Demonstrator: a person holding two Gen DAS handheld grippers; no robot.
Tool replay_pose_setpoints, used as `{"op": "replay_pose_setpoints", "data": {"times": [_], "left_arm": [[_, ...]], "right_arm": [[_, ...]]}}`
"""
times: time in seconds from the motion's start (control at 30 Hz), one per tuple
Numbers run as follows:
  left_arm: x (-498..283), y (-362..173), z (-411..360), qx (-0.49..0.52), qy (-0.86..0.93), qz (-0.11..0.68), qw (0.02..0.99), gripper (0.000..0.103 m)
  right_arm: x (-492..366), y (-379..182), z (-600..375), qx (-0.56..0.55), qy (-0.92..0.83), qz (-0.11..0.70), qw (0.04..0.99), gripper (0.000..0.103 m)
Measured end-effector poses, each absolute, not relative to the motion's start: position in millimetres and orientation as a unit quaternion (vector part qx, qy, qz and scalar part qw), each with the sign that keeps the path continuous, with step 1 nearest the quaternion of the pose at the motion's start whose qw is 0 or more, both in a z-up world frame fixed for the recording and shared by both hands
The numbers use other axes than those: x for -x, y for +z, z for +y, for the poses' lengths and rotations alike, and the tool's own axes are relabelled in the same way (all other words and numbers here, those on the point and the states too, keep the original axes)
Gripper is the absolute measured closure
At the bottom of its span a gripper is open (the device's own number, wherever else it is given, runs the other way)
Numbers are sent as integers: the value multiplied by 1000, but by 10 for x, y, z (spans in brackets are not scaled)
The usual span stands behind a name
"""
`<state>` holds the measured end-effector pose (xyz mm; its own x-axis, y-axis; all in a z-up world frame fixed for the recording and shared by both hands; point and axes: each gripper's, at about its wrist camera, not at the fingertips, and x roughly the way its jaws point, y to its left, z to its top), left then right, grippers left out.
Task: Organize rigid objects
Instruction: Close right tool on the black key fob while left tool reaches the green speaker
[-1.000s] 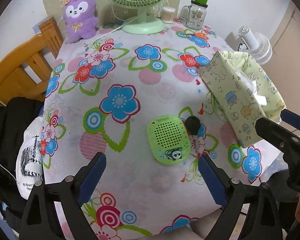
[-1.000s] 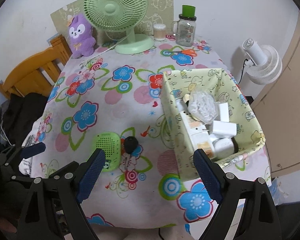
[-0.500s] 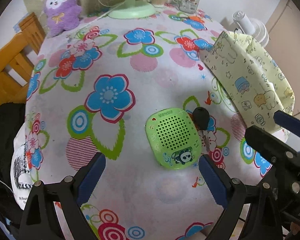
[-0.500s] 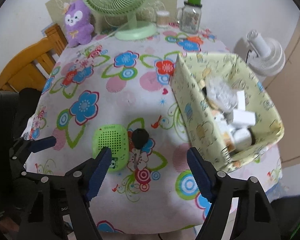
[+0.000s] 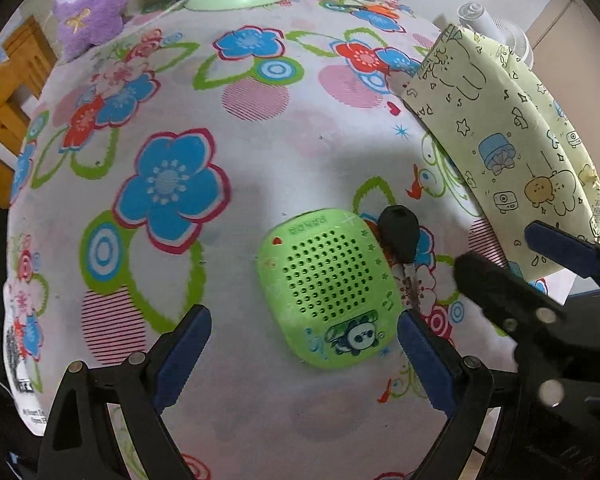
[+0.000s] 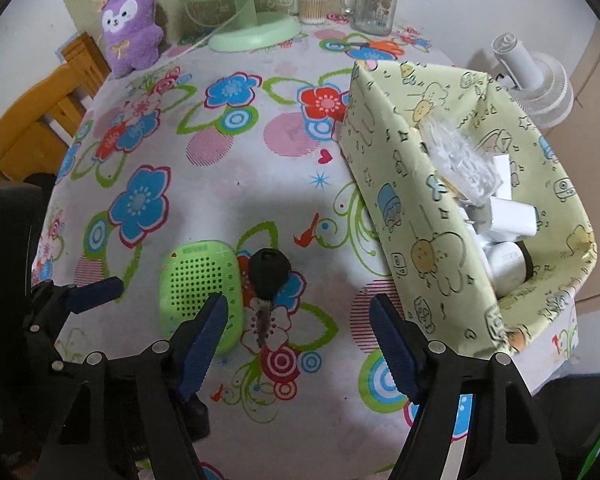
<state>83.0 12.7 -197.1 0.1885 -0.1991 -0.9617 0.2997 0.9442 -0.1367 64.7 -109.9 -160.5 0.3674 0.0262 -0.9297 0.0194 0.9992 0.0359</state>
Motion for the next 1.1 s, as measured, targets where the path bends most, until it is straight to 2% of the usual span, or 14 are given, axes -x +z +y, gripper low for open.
{"op": "replay_pose_setpoints", "data": {"times": [0.37, 0.77, 0.93, 1.0, 1.1], "left_arm": [[-887, -2120, -1, -38, -145, 630, 762, 4], [-990, -2194, 0, 27, -39, 630, 775, 4], [-948, -2185, 65, 50, -2, 619, 784, 14], [-935, -2150, 74, 58, -1, 614, 787, 26], [-940, -2133, 76, 62, -1, 615, 786, 27]], "right_arm": [[-827, -1768, -1088, -13, 6, 588, 808, 31], [-1061, -1839, -1124, -4, 27, 610, 792, 35], [-1109, -1875, -1146, -13, 37, 617, 786, 35], [-1129, -1883, -1158, -19, 43, 617, 785, 35], [-1161, -1887, -1153, -19, 54, 619, 784, 35]]}}
